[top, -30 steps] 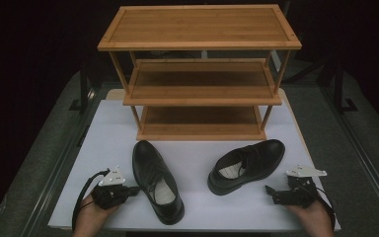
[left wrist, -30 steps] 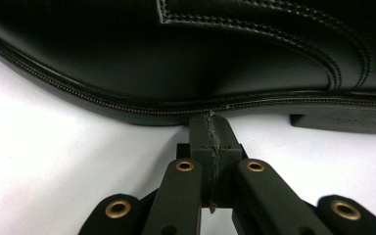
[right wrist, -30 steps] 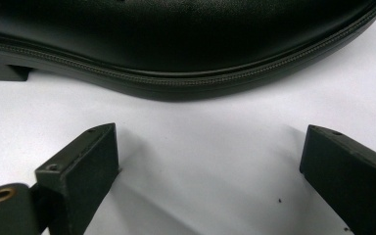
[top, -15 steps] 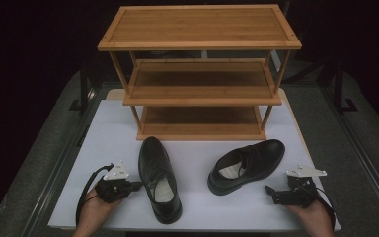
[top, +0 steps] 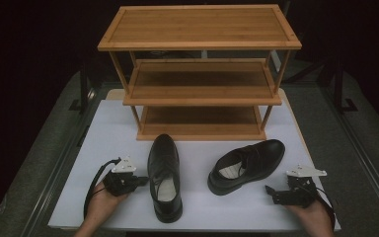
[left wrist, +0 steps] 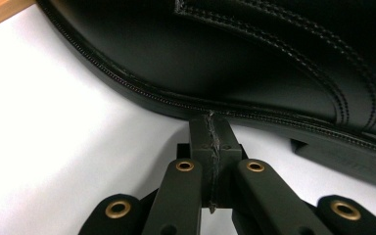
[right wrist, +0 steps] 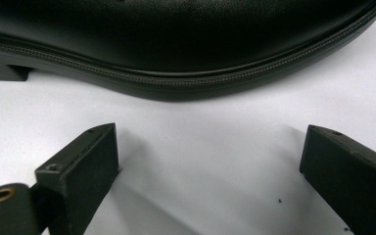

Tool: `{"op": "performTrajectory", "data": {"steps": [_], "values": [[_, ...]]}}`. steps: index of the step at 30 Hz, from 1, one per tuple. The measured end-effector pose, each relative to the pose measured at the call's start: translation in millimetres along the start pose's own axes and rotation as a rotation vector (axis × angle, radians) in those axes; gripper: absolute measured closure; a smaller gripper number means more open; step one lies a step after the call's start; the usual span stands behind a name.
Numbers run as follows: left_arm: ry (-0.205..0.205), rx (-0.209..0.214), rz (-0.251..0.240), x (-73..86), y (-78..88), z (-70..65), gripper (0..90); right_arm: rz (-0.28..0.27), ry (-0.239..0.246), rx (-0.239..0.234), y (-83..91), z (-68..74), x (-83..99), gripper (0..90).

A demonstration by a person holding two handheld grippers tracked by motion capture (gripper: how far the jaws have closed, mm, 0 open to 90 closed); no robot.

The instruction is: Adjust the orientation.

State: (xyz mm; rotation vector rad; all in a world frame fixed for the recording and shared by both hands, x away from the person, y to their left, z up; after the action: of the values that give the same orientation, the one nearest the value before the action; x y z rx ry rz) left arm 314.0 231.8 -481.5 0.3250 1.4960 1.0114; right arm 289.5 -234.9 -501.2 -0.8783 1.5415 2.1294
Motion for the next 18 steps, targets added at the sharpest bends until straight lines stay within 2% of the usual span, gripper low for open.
{"op": "performTrajectory", "data": {"steps": [10,18], "values": [[-0.010,0.005,0.006,-9.9,-9.6,4.7,90.0,-0.001,0.001,-0.001,0.0,-0.1,0.0,6.7],[-0.015,0.011,0.004,-11.5,-11.2,4.1,90.0,-0.001,0.001,0.000,-0.2,-0.1,-0.1,6.7]]}}
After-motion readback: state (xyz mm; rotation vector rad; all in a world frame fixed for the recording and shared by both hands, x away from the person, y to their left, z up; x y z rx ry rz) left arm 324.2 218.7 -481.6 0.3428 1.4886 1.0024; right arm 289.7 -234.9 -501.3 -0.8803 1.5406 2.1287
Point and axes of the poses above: each handheld gripper's, and its own axes: y roughly backward along the jaws, x roughly out of its underside, z roughly to its left, the point moved 6 cm from there along -y, roughly forward along the jaws, and after that the axes turned 15 degrees about -y, right-handed, at the moved point
